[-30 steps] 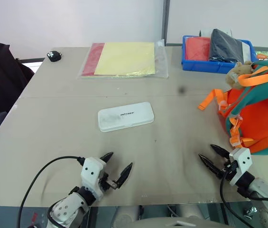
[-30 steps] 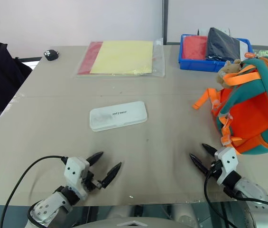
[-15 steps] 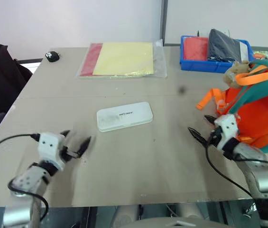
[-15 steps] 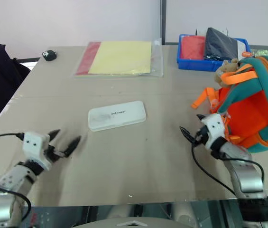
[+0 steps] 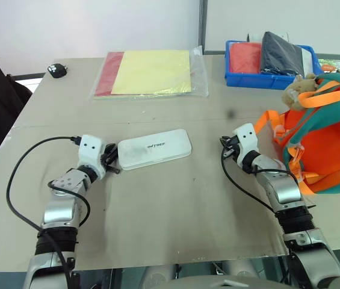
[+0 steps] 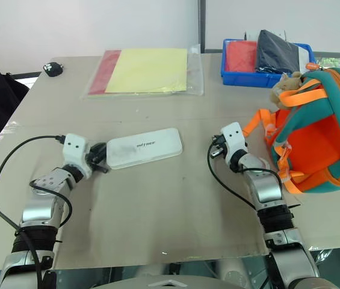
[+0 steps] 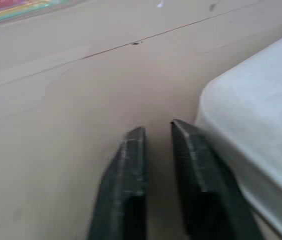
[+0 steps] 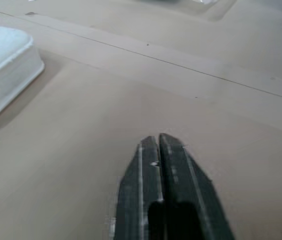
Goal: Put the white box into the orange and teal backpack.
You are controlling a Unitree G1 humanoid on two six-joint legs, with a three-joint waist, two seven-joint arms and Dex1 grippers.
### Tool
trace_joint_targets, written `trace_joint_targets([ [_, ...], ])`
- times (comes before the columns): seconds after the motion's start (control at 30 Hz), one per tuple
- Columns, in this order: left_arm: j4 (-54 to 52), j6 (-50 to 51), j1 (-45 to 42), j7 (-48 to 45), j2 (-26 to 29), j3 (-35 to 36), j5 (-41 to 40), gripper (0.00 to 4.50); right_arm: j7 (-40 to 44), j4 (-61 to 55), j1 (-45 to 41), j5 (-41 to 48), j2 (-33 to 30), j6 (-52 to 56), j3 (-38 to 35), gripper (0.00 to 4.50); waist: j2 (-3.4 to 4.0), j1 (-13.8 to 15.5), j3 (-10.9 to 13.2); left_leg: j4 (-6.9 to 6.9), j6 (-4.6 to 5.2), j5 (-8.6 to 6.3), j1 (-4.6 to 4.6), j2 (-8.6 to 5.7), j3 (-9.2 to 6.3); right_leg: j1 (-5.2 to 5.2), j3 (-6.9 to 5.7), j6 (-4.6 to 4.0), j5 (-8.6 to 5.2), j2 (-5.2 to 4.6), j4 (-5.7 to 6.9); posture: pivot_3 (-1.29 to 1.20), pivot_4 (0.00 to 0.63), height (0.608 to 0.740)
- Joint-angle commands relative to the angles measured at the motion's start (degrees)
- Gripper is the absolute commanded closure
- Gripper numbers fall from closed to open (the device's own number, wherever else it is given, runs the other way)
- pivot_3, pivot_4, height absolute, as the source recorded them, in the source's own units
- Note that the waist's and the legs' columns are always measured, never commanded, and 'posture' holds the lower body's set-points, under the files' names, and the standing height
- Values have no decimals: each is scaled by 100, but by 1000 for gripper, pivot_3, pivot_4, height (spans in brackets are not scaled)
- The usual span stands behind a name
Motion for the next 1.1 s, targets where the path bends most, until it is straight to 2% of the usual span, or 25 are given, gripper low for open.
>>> trace_joint_targets([
  [0.03, -143, -69, -21, -280, -150, -379, 65, 4444, 44, -83, -234, -60, 254, -104, 241, 4500, 1, -2, 0, 1, -3, 2, 2, 0, -1, 0, 0, 1, 0, 0, 6, 0, 150, 740],
  [0.17, -197, -87, -35, -444, -277, -622, 126, 4444, 91, -78, -251, -117, 505, -5, 488, 4500, 0, 50, -1, 8, -7, 4, 6, -6, -7, 0, -1, 1, 1, -6, 25, 0, 150, 740],
  [0.27, -186, -121, -67, -491, -362, -737, 191, 4444, 405, -525, -22, 75, 457, 188, 565, 4500, 1, 60, -2, 13, -6, 4, 4, -16, -10, 0, 1, 1, 1, -12, 26, 0, 150, 740],
  [0.37, -258, -109, -96, -556, -436, -865, 263, 4444, 626, -1130, 336, 262, 225, 539, 528, 4500, 2, 79, -3, 13, -6, 4, 1, -20, -20, 0, -2, 2, 1, -14, 26, 0, 150, 740],
  [0.57, -864, 333, -2, -768, -755, -1334, 248, 4444, 883, -2747, 1634, 652, -763, 1403, 67, 4500, 5, 180, -7, 17, -2, 3, -9, -27, -32, 4, -1, 3, 0, -18, 19, 0, 150, 740],
  [0.7, -1357, 701, 276, -956, -777, -1658, 247, 4444, 773, -3250, 1914, 815, -937, 1770, -175, 4500, 5, 177, -8, 19, -2, 3, -2, -27, -27, 9, 7, 7, 2, -15, 18, 0, 150, 740],
  [0.87, -1217, 1193, 196, -742, -783, -1129, 10, 4444, 613, -3397, 1886, 813, -923, 1922, -330, 4500, 6, 166, -8, 19, 7, -1, 14, -24, -28, 12, 7, 7, 1, -9, 40, 0, 150, 740],
  [1.1, -1512, 1815, 400, -1531, -214, -558, -846, 4444, 776, -3331, 1892, 870, -1104, 1841, -370, 4500, 5, 40, -7, 29, -3, 5, 12, -24, -28, 11, 10, 7, 1, -7, 42, 0, 150, 740],
])
